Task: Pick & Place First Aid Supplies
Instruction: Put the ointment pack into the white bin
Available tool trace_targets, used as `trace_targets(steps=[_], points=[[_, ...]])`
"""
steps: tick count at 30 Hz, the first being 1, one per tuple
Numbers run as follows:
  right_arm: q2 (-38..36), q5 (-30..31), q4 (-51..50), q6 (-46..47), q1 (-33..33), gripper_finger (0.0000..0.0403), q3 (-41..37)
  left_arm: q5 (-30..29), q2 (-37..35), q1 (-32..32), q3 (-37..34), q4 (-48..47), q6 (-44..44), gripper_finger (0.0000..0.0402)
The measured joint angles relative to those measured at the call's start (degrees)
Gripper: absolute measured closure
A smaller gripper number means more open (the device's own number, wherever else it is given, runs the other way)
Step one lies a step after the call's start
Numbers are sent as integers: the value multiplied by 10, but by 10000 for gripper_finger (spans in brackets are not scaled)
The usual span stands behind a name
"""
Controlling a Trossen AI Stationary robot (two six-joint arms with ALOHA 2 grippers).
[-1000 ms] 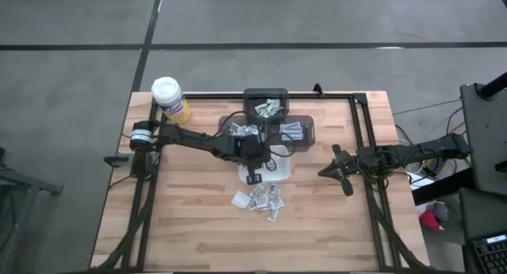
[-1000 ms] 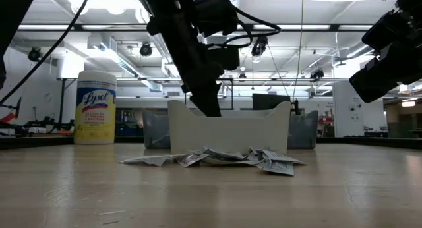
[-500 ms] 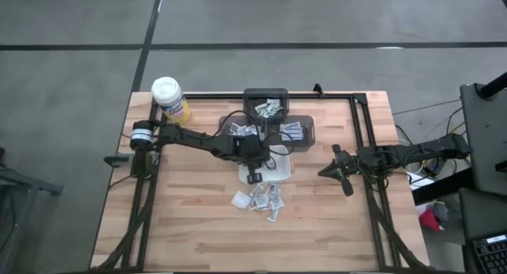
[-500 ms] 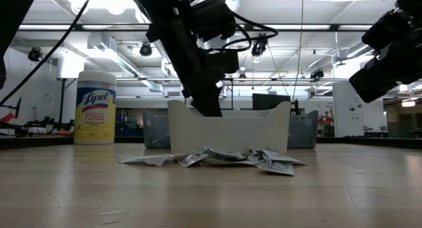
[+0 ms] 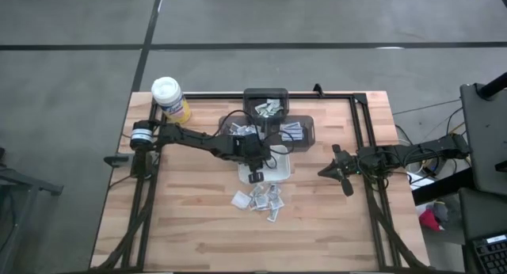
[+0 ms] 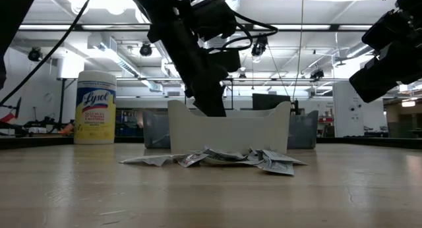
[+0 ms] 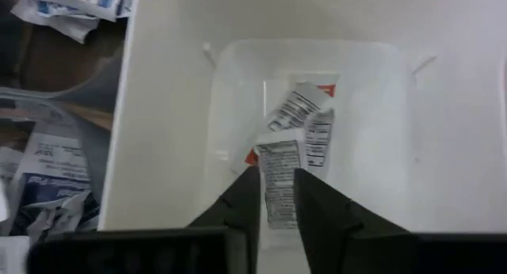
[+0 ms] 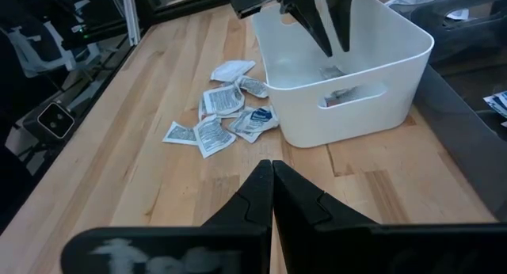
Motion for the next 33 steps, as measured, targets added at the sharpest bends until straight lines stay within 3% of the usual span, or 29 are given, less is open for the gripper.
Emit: trace_targets(steps=[4, 8, 14, 19, 33], points=[[0, 0, 0, 0, 0, 394, 0, -17, 0, 0, 1, -3, -3, 296], [0, 0, 0, 0, 0, 394, 0, -17, -8, 0, 37, -63, -3, 277], [0, 0, -1, -2, 0, 394, 0, -18, -34, 0, 130, -186, 5, 273], [0, 0, 0, -2, 0, 394, 0, -18, -66, 0, 185, -230, -7, 273], [0, 0, 7, 0, 0, 394, 0, -18, -195, -10, 158, -266, -138, 274]])
